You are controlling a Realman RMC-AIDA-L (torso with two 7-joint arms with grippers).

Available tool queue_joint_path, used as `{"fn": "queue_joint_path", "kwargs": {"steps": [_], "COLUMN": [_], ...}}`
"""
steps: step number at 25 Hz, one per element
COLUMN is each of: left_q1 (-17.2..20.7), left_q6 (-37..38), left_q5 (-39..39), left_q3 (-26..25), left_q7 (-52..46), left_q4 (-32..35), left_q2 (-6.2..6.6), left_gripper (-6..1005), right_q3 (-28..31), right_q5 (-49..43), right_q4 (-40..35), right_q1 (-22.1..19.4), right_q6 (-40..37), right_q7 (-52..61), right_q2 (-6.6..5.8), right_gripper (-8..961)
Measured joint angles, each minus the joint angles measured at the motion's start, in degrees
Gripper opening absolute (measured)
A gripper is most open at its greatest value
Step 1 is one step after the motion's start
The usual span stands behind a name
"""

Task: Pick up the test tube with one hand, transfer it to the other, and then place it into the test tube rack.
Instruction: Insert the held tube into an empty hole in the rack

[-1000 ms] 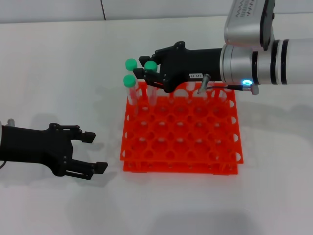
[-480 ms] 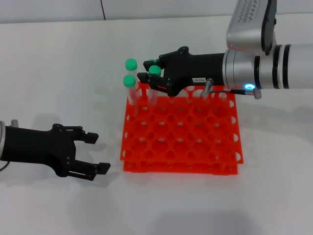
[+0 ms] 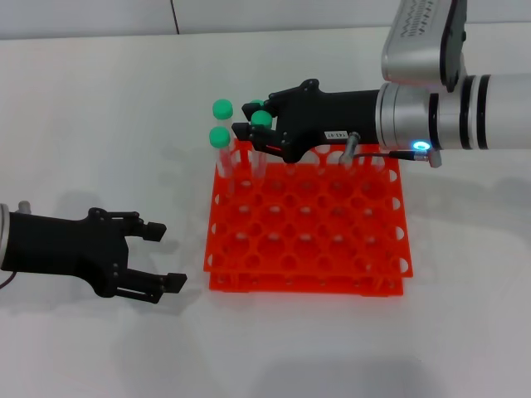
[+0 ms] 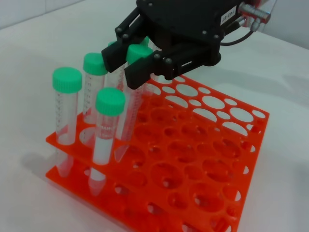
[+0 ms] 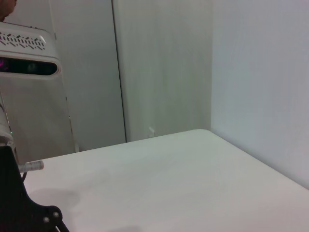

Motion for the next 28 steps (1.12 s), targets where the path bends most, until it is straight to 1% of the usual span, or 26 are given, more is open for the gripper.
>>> {"fn": "queue_joint_path", "kwargs": {"steps": [28], "left_q1": [-0.97], "left_q6": [-0.42], "left_q5": [0.63], "left_q3": [0.00], "left_q7": [0.61], "left_q4": [-0.79], "left_q2": [-0.11], "left_gripper": [884], "right_q3": [-0.79], "right_q5": [0.87], "right_q4": [1.10], "right_q1": [0.80], "right_q6": [1.23], "right_q7": [0.00], "right_q2": [0.00], "right_gripper": [265]}}
